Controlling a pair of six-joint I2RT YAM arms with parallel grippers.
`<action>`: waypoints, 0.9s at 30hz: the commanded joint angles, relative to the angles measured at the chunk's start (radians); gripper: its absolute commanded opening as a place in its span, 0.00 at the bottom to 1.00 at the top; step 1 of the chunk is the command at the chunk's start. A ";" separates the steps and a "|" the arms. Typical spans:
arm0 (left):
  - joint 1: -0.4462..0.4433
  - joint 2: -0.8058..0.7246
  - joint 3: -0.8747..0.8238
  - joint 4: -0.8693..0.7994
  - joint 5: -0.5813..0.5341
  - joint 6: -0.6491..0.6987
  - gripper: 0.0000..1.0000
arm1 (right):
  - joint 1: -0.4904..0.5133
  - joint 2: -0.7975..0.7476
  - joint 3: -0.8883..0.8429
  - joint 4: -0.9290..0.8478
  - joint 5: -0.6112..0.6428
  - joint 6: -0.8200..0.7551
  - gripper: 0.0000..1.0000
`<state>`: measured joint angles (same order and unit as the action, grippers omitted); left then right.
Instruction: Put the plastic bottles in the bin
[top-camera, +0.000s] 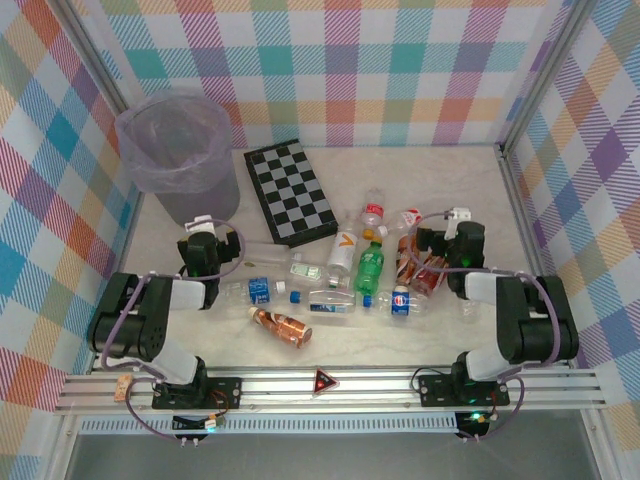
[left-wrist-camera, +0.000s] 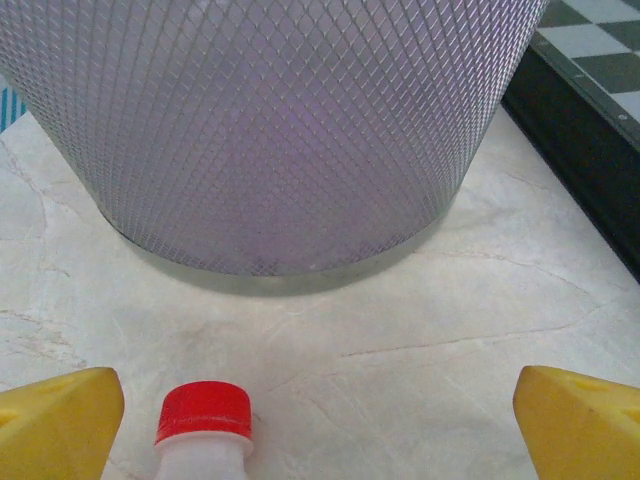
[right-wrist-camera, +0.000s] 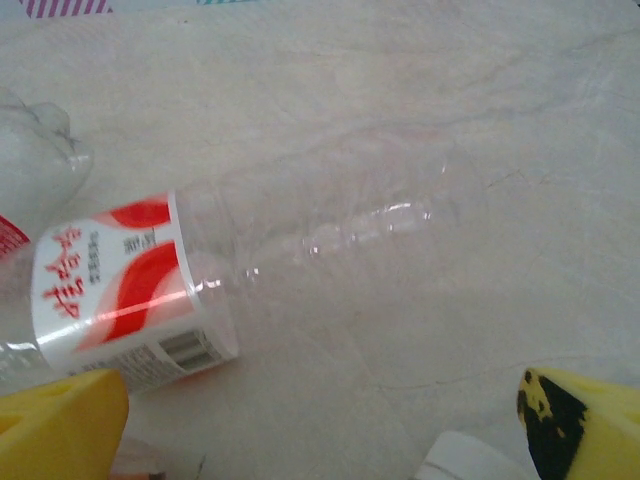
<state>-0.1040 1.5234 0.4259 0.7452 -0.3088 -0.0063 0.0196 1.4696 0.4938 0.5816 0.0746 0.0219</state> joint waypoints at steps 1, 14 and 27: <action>-0.017 -0.107 0.087 -0.180 -0.058 0.005 1.00 | -0.003 -0.118 0.139 -0.302 0.027 0.028 0.99; -0.099 -0.399 0.519 -1.188 0.070 -0.231 1.00 | -0.005 -0.264 0.597 -1.786 0.140 0.469 0.98; -0.155 -0.424 0.539 -1.211 0.428 -0.524 1.00 | -0.078 -0.158 0.474 -1.798 0.070 0.460 0.82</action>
<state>-0.2520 1.1099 0.9562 -0.4381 0.0654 -0.4732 -0.0471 1.2903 0.9874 -1.2190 0.1738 0.4683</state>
